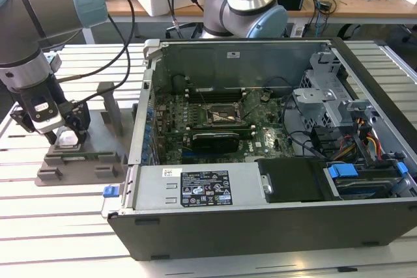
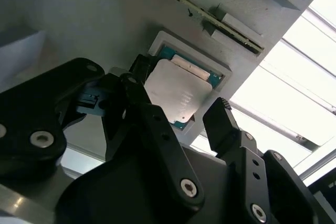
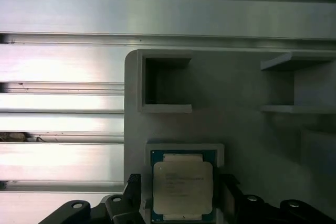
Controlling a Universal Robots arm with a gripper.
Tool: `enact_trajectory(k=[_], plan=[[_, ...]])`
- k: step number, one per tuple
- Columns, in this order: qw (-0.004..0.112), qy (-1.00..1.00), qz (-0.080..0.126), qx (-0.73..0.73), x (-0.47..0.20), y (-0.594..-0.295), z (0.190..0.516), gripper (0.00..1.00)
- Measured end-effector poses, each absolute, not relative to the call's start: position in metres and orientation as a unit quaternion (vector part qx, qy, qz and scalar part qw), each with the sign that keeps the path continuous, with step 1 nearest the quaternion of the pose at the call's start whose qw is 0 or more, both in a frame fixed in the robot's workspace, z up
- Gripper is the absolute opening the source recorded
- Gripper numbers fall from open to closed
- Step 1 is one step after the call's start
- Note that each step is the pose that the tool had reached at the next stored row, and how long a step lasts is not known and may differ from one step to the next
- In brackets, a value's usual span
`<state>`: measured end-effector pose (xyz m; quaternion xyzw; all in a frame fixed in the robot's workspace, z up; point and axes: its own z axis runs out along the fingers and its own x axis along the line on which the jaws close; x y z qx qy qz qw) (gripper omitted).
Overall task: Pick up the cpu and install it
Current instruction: 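Pick up the cpu and move it towards the insertion slot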
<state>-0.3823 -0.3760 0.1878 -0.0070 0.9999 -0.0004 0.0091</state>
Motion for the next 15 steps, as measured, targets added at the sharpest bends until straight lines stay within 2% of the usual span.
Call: enact_trajectory(k=[3, 5, 15], plan=[[0.009, 1.0, 0.0, -0.007, -0.3829, -0.376, 0.1878, 0.67], [0.009, 1.0, 0.0, -0.007, -0.3832, -0.376, 0.1879, 0.55], [0.01, 1.0, 0.0, -0.007, -0.3842, -0.376, 0.1878, 0.55]])
